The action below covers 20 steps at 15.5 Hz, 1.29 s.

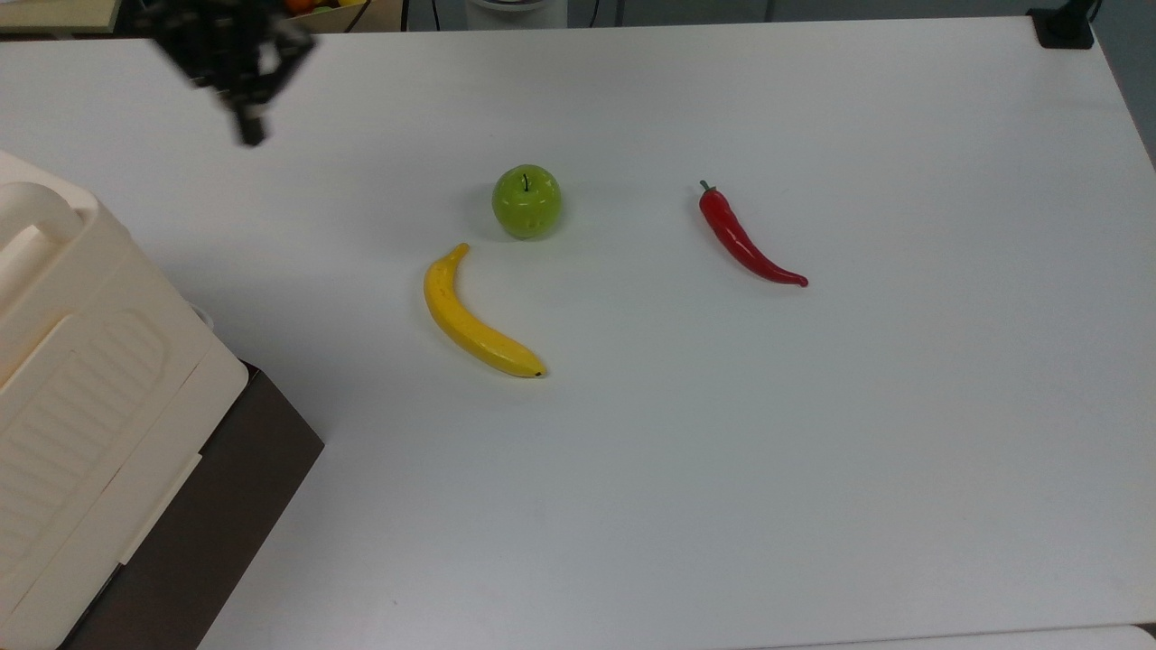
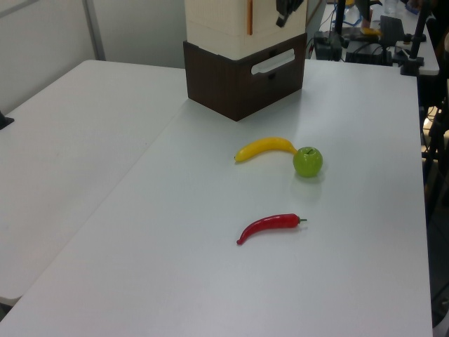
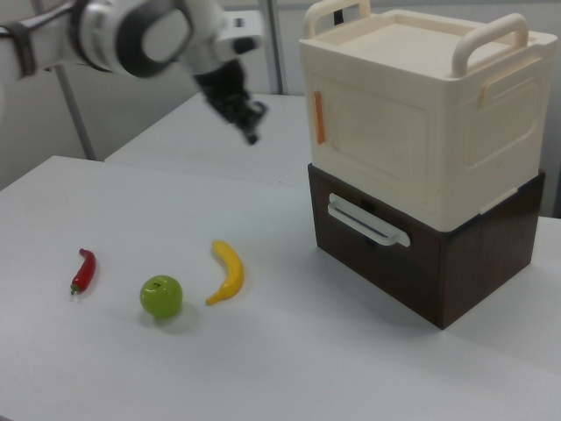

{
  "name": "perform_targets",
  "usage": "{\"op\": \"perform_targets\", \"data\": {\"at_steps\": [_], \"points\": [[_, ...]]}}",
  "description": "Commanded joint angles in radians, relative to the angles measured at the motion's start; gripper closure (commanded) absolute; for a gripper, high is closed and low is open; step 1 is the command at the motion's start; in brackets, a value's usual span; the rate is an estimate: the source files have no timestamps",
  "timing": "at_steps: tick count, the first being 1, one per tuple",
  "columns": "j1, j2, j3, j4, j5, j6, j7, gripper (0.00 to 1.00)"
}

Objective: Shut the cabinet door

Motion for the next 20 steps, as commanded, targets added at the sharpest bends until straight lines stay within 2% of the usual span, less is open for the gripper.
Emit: {"op": "perform_targets", "data": {"at_steps": [1, 5, 8, 9, 10, 11, 12, 13, 14, 20], "points": [[0.116, -0.054, -0.012, -0.048, -0.044, -0.176, -0.037, 0.97], [0.207, -0.095, -0.012, -0.091, -0.047, -0.292, -0.066, 0.97], [0.223, -0.109, -0.012, -0.114, -0.047, -0.342, -0.066, 0.95], [0.221, -0.109, -0.012, -0.125, -0.045, -0.342, -0.054, 0.68], [0.219, -0.109, -0.012, -0.125, -0.045, -0.345, -0.054, 0.57], [0.213, -0.11, -0.012, -0.125, -0.045, -0.348, -0.054, 0.39], [0.209, -0.11, -0.013, -0.125, -0.045, -0.349, -0.052, 0.32], [0.209, -0.11, -0.013, -0.125, -0.047, -0.348, -0.052, 0.19], [0.207, -0.11, -0.013, -0.125, -0.048, -0.349, -0.052, 0.0], [0.167, -0.16, -0.01, -0.151, -0.07, -0.365, -0.052, 0.0]]}}
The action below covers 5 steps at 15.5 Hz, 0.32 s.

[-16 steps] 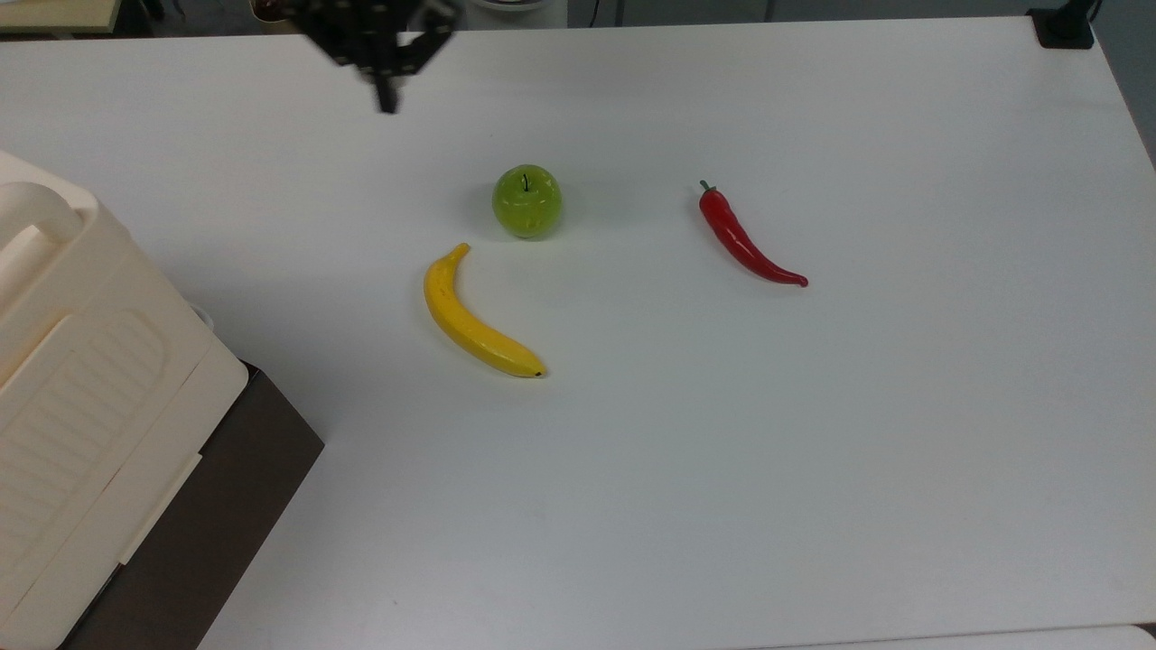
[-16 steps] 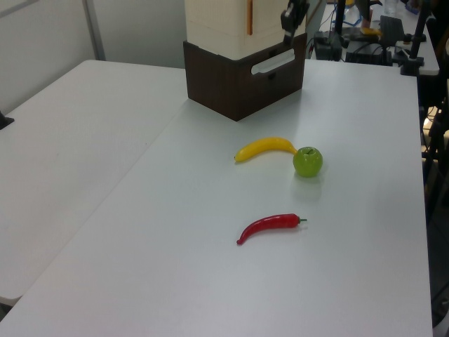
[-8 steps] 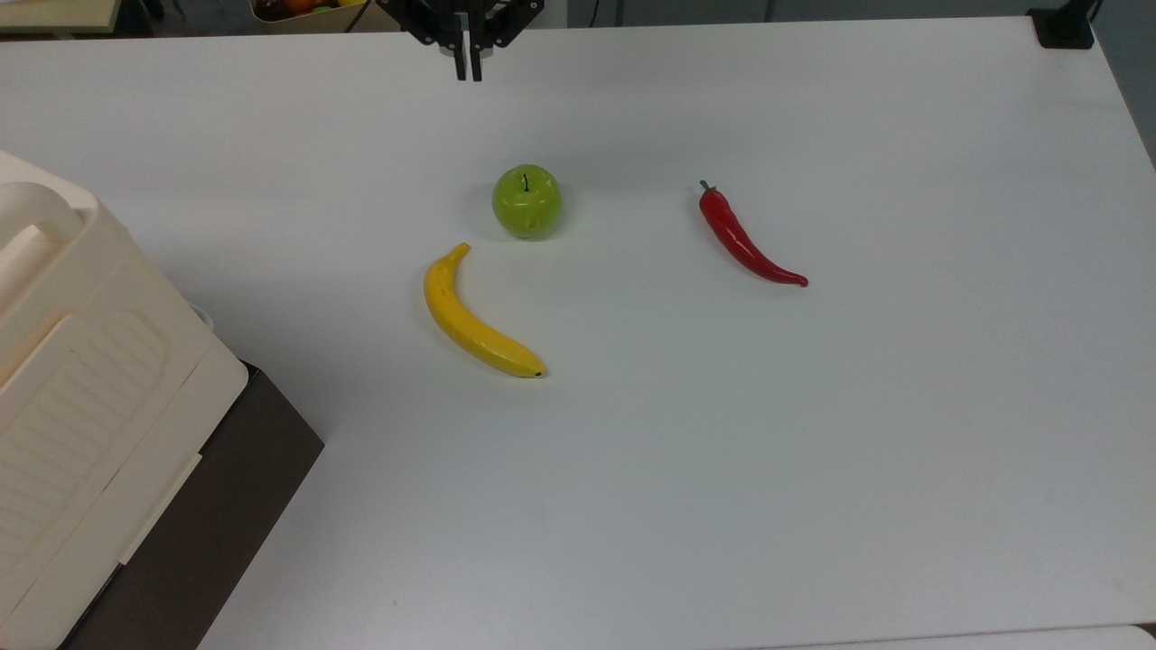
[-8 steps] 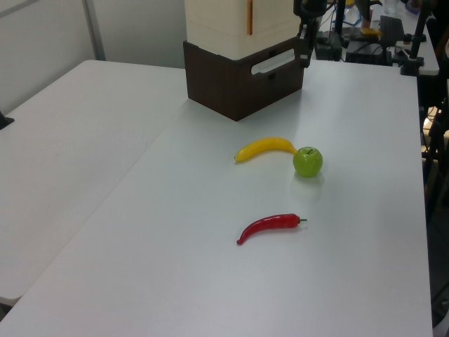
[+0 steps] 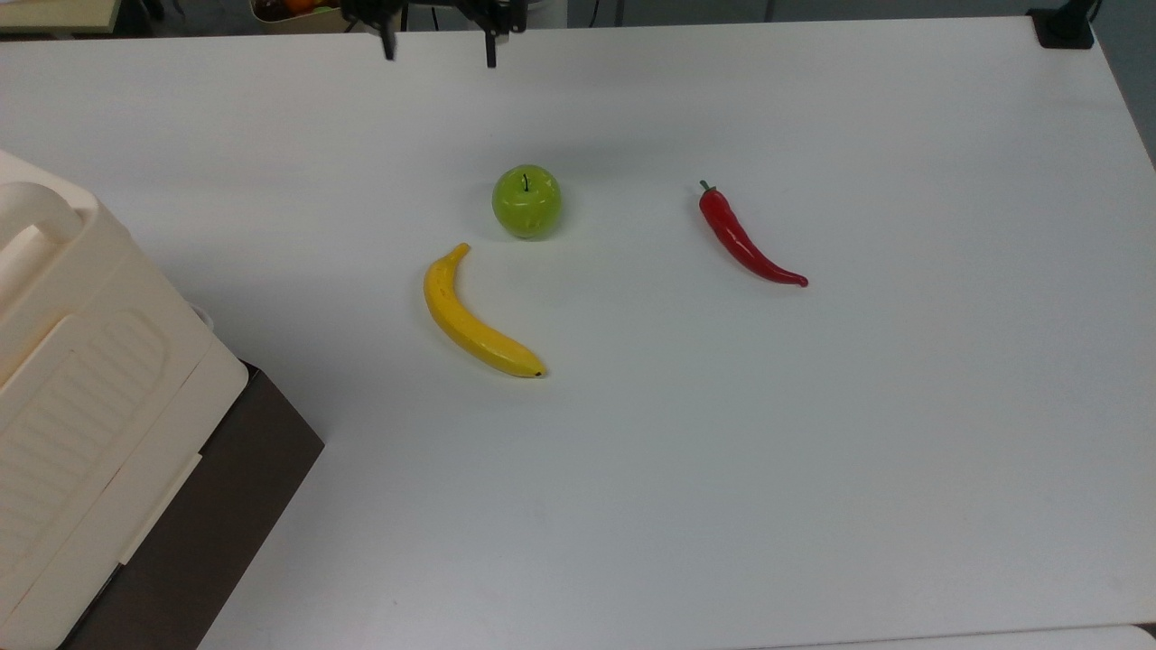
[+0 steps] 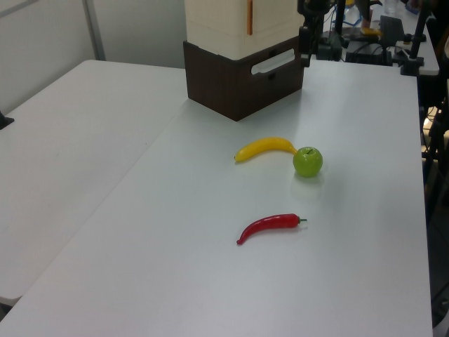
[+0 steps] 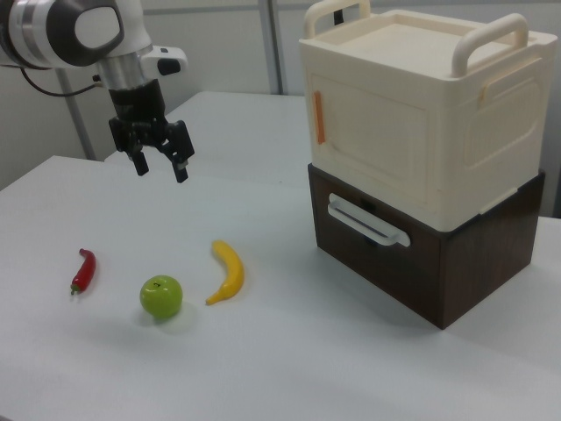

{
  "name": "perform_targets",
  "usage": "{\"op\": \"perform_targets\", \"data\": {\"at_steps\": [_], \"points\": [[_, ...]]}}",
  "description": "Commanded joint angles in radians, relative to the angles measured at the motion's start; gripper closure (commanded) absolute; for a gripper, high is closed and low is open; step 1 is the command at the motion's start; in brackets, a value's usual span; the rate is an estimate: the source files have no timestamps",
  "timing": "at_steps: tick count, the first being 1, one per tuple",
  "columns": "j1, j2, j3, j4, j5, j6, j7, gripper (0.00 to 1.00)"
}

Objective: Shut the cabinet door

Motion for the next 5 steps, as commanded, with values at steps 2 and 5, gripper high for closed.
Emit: {"op": "perform_targets", "data": {"at_steps": [2, 5], "points": [[-0.033, -0.065, 0.011, -0.047, -0.012, -0.02, -0.015, 0.0], [-0.039, -0.064, 0.027, -0.047, -0.012, -0.023, -0.015, 0.0]]}}
